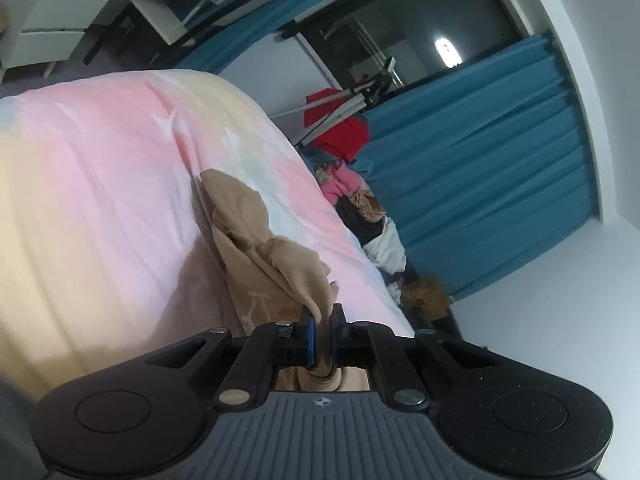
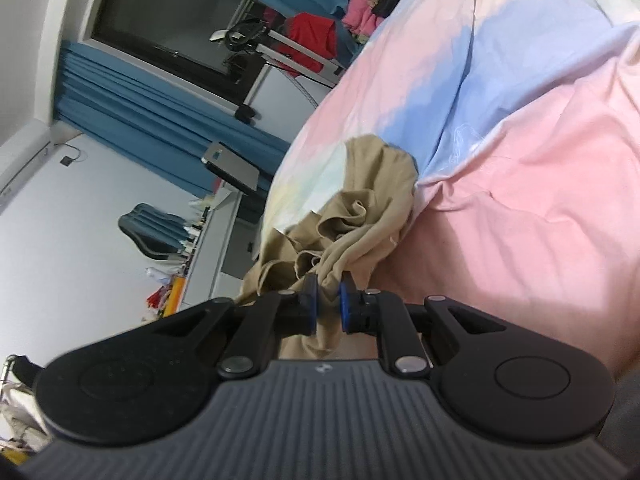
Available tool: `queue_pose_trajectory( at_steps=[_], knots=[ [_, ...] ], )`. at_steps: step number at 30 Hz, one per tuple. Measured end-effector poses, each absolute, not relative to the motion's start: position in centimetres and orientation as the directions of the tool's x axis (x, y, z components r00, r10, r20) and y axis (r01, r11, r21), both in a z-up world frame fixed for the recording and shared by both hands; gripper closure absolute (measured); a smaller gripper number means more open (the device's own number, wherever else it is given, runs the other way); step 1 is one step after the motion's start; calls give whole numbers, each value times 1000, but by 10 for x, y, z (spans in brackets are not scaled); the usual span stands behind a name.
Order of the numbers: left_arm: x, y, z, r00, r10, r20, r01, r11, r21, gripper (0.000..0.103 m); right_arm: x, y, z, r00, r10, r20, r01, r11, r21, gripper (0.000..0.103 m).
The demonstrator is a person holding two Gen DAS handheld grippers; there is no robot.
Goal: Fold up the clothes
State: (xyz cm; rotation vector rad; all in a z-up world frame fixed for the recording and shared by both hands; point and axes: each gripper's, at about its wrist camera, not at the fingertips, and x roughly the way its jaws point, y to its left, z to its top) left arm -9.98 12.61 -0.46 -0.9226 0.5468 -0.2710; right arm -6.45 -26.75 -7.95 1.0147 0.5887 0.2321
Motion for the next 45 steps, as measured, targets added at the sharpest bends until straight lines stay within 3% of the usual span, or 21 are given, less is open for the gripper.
queue_pose_trajectory(
  at_steps=[4, 12, 21, 27, 33, 34, 36, 37, 38, 41, 45],
  knots=[
    [-73, 126, 9, 834, -434, -341, -28, 582, -812, 96, -45, -274, -68, 824, 455, -338, 100, 470, 877, 89],
    [36, 120, 12, 819, -383, -429, -128, 606, -785, 95, 62, -265, -62, 830, 394, -395, 157, 514, 843, 89],
    [147, 119, -52, 813, -285, -507, -131, 760, -637, 95, 175, -250, -115, 793, 369, -484, 190, 606, 773, 89],
    [178, 115, -80, 794, -277, -542, -95, 823, -560, 93, 206, -251, -156, 751, 395, -530, 224, 602, 766, 88],
    [170, 96, -67, 807, -243, -538, -13, 904, -428, 91, 202, -249, -148, 761, 414, -500, 161, 625, 764, 84],
    [168, 91, -64, 805, -234, -546, 2, 920, -392, 89, 200, -248, -144, 763, 414, -496, 145, 638, 756, 77],
    [162, 83, -58, 801, -222, -556, 45, 949, -313, 76, 194, -246, -134, 777, 412, -476, 102, 663, 741, 49],
    [158, 80, -54, 807, -211, -552, 55, 957, -285, 61, 188, -244, -128, 792, 401, -461, 80, 679, 729, 20],
    [154, 78, -50, 813, -200, -547, 63, 964, -259, 44, 183, -243, -121, 805, 391, -446, 59, 695, 716, 5],
    [144, 74, -40, 834, -190, -518, 88, 973, -215, 21, 173, -239, -105, 826, 380, -417, -2, 741, 671, 0],
    [134, 62, -36, 847, -206, -491, 162, 978, -130, 18, 165, -233, -95, 834, 371, -407, -53, 790, 611, 0]
  ],
)
